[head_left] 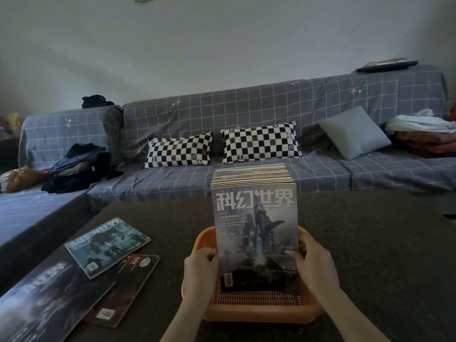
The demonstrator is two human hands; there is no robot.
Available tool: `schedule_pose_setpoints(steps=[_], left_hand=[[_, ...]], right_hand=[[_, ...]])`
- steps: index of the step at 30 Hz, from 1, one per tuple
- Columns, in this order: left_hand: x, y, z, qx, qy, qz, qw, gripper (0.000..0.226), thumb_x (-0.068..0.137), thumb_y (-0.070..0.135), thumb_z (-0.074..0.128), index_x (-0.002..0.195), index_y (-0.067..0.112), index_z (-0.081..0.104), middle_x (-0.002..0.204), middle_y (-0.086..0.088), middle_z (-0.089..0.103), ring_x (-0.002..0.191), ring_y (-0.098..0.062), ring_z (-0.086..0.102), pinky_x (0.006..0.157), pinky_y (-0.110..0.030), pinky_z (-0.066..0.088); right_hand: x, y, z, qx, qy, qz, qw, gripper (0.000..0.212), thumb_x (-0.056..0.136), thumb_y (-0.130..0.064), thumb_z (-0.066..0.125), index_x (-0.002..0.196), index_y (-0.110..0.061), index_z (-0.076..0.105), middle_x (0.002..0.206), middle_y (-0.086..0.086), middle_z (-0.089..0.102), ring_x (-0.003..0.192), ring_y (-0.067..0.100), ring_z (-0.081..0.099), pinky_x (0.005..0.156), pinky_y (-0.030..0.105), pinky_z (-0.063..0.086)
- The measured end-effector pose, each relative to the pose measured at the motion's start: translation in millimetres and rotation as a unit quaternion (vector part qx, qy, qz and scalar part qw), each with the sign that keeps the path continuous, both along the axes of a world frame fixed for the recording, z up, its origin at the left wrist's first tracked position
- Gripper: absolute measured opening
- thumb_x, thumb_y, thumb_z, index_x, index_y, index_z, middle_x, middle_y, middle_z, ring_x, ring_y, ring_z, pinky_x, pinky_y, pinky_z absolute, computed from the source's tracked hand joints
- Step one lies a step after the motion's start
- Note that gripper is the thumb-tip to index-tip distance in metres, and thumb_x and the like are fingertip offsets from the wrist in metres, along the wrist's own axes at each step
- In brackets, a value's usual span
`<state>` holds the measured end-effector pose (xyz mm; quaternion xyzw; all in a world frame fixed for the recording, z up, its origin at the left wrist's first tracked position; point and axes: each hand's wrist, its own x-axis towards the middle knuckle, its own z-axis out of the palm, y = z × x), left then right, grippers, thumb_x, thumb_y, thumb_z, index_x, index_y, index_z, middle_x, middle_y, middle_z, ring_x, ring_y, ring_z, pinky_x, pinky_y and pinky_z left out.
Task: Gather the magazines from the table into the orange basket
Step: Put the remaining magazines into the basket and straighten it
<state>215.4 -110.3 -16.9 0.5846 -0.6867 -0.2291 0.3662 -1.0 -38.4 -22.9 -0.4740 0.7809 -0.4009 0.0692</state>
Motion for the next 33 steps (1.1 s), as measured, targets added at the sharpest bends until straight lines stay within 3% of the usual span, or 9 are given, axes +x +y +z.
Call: schedule_pose_setpoints(steps=[6, 10, 14, 17, 20, 23, 28, 33], left_hand=[[0.8, 1.1, 0.9, -0.003, -0.015, 0.006, 1.000, 0.036, 0.088, 0.021, 0.065, 0.061, 0.041, 0.054, 0.059, 0.018, 0.059, 0.054, 0.007, 0.058, 0.047, -0.007, 0.038], [0.9, 0.2, 0.3, 0.022, -0.019, -0.021, 0.999, 0.019, 0.091, 0.027, 0.062, 0.074, 0.035, 0.064, 0.067, 0.014, 0.067, 0.057, 0.005, 0.062, 0.053, -0.012, 0.046], [0.7, -2.5, -0.3, 0.033, -0.032, -0.035, 0.998, 0.019, 0.092, 0.031, 0.059, 0.075, 0.032, 0.068, 0.064, 0.011, 0.068, 0.055, 0.003, 0.063, 0.050, -0.013, 0.045], [0.0, -3.4, 0.0, 0.035, -0.043, -0.042, 0.998, 0.016, 0.093, 0.033, 0.058, 0.081, 0.032, 0.068, 0.067, 0.010, 0.068, 0.056, 0.000, 0.064, 0.058, -0.018, 0.053], [1.3, -1.2, -0.4, 0.029, -0.061, -0.036, 0.997, 0.016, 0.093, 0.039, 0.055, 0.092, 0.030, 0.068, 0.070, 0.011, 0.067, 0.061, 0.000, 0.063, 0.065, -0.024, 0.056], [6.2, 3.6, -0.7, -0.012, -0.067, -0.019, 0.998, 0.021, 0.092, 0.039, 0.057, 0.109, 0.030, 0.065, 0.075, 0.017, 0.063, 0.068, 0.005, 0.059, 0.070, -0.021, 0.052], [11.7, 15.7, -5.3, -0.037, -0.098, -0.020, 0.994, 0.043, 0.090, 0.044, 0.058, 0.131, 0.030, 0.054, 0.104, 0.013, 0.069, 0.072, 0.012, 0.049, 0.071, -0.013, 0.040], [16.6, 22.4, -7.4, -0.057, -0.093, -0.012, 0.994, 0.045, 0.089, 0.046, 0.058, 0.131, 0.030, 0.055, 0.108, 0.012, 0.069, 0.087, 0.004, 0.058, 0.078, -0.016, 0.043]], right_hand=[[1.1, -0.6, -1.9, -0.027, -0.009, -0.001, 1.000, 0.055, 0.084, -0.019, 0.067, 0.134, -0.020, 0.044, 0.109, -0.003, 0.066, 0.096, 0.012, 0.064, 0.076, 0.024, 0.050], [0.1, -0.3, -0.6, -0.028, -0.014, -0.016, 0.999, 0.056, 0.083, -0.022, 0.067, 0.134, -0.019, 0.043, 0.115, 0.001, 0.063, 0.100, 0.014, 0.062, 0.078, 0.025, 0.051], [0.5, -0.1, 0.1, 0.007, 0.014, 0.035, 0.999, 0.058, 0.089, -0.025, 0.060, 0.141, -0.025, 0.034, 0.087, -0.009, 0.067, 0.068, 0.001, 0.061, 0.059, 0.012, 0.045], [-2.2, -0.3, -0.6, 0.008, 0.010, 0.035, 0.999, 0.057, 0.090, -0.024, 0.058, 0.141, -0.026, 0.035, 0.072, -0.013, 0.060, 0.058, -0.001, 0.058, 0.050, 0.010, 0.041], [-3.0, 0.7, -2.0, -0.021, -0.001, 0.029, 0.999, 0.054, 0.089, -0.021, 0.060, 0.139, -0.023, 0.041, 0.084, -0.009, 0.066, 0.063, -0.001, 0.059, 0.053, 0.008, 0.043], [-3.0, 2.9, -3.4, -0.063, -0.034, 0.007, 0.997, 0.049, 0.086, -0.018, 0.063, 0.133, -0.019, 0.048, 0.104, -0.002, 0.067, 0.086, 0.007, 0.062, 0.073, 0.017, 0.049], [0.6, 9.9, -1.7, -0.081, -0.021, -0.025, 0.996, 0.040, 0.084, -0.015, 0.065, 0.122, -0.016, 0.053, 0.091, -0.009, 0.058, 0.076, 0.002, 0.054, 0.059, 0.012, 0.039], [15.6, 17.4, 3.3, -0.090, 0.029, -0.001, 0.996, 0.035, 0.081, -0.012, 0.068, 0.114, -0.017, 0.058, 0.082, -0.010, 0.058, 0.070, 0.003, 0.057, 0.061, 0.022, 0.051]])
